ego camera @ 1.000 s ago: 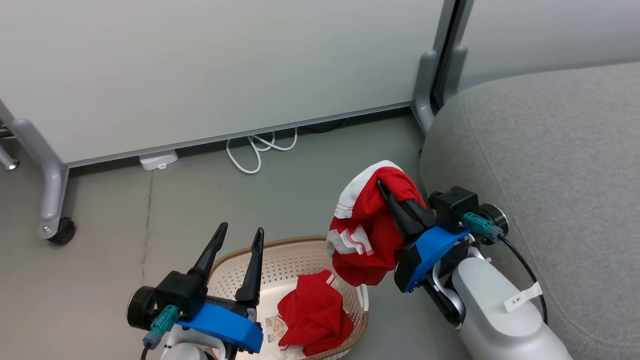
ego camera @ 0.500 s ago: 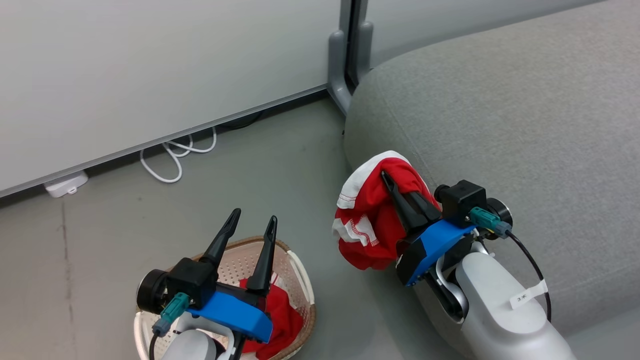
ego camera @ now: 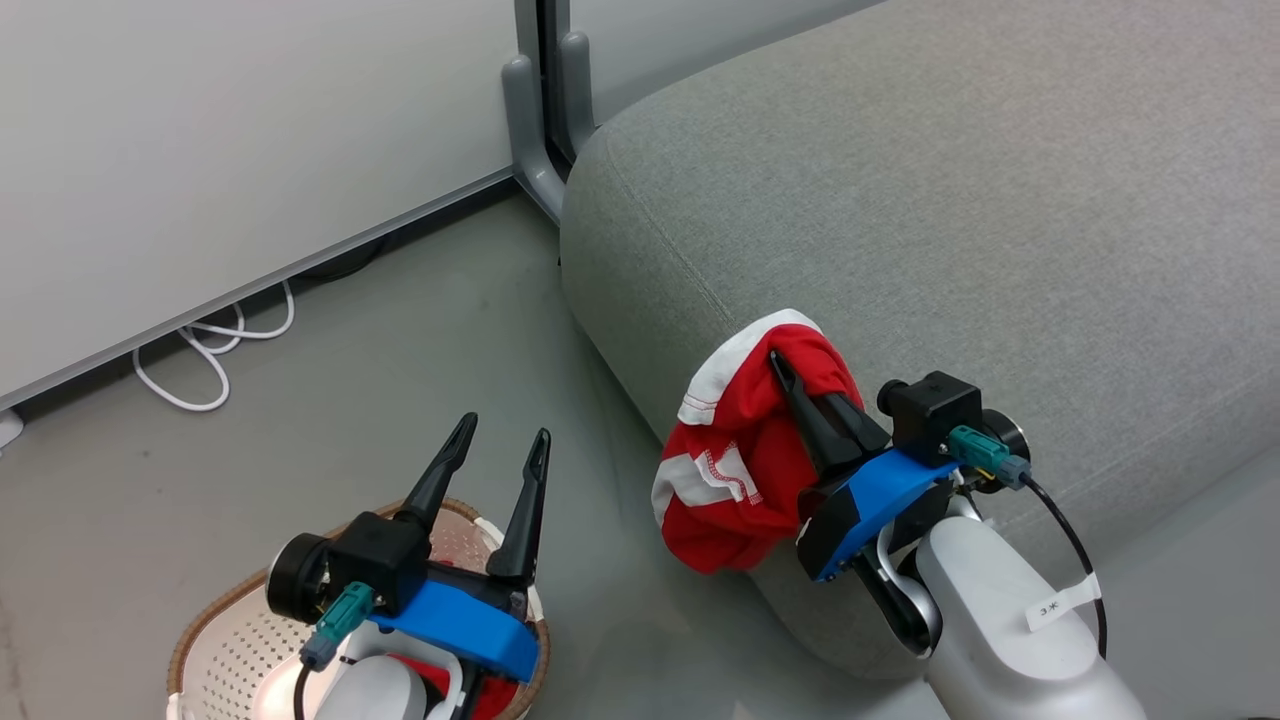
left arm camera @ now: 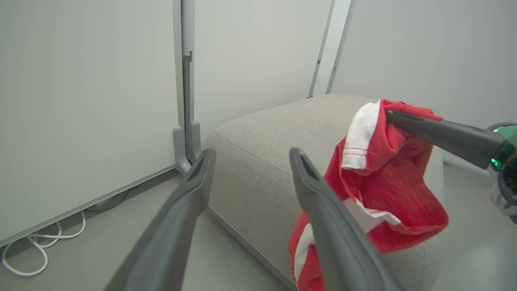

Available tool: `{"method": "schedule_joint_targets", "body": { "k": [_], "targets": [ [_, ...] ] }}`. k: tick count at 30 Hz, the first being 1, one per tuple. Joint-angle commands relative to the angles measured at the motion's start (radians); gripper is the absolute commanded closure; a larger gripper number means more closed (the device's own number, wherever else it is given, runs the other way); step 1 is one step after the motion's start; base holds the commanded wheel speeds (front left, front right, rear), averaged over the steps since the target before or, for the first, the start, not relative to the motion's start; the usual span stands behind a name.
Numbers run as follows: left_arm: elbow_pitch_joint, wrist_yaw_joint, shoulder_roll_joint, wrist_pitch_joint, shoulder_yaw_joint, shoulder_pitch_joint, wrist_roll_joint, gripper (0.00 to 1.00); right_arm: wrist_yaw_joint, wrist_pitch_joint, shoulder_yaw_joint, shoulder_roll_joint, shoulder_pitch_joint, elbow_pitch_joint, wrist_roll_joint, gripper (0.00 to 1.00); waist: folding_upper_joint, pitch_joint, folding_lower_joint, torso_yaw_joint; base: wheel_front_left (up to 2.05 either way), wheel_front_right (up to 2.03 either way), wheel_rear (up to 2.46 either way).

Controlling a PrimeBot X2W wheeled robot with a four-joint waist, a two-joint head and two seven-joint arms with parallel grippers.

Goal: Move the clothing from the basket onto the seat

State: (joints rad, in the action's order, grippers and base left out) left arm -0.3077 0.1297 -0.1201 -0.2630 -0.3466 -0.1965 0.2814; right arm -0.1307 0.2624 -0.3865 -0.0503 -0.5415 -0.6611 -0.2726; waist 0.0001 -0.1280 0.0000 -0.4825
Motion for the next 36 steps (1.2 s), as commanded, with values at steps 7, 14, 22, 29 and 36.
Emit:
{"method": "schedule_joint_targets", "body": {
  "k": [7,14,22,29,36],
  "targets": [
    [0.003,0.001,-0.007,-0.003,-0.006,-0.01,-0.003,0.0,0.0,0.004,0.007,0.0,0.019,0.013,0.002,1.0,-0.0001,-0.005,0.0,-0.009,0.0,0.0,0.0],
    [0.008,0.001,-0.014,-0.003,-0.017,-0.026,-0.01,0.0,0.0,0.004,0.051,-0.001,-0.029,0.008,-0.008,1.0,-0.0001,-0.03,0.0,0.018,0.0,0.0,0.0],
    [0.031,0.001,-0.03,-0.003,-0.026,-0.057,-0.023,0.0,0.0,-0.02,0.166,-0.022,-0.202,-0.015,-0.007,1.0,-0.0001,-0.105,0.0,0.065,0.0,0.0,0.0],
    [0.064,0.001,-0.068,-0.003,-0.041,-0.112,-0.034,0.0,0.0,-0.069,0.285,-0.141,-0.359,0.036,-0.033,1.0,-0.0001,-0.23,0.0,0.114,0.0,0.0,0.0],
    [0.11,0.001,-0.106,-0.003,-0.095,-0.188,-0.048,0.0,0.0,-0.08,0.507,-0.291,-0.448,0.064,-0.073,1.0,-0.0001,-0.36,0.0,0.183,0.0,0.0,0.0]
  ]
}}
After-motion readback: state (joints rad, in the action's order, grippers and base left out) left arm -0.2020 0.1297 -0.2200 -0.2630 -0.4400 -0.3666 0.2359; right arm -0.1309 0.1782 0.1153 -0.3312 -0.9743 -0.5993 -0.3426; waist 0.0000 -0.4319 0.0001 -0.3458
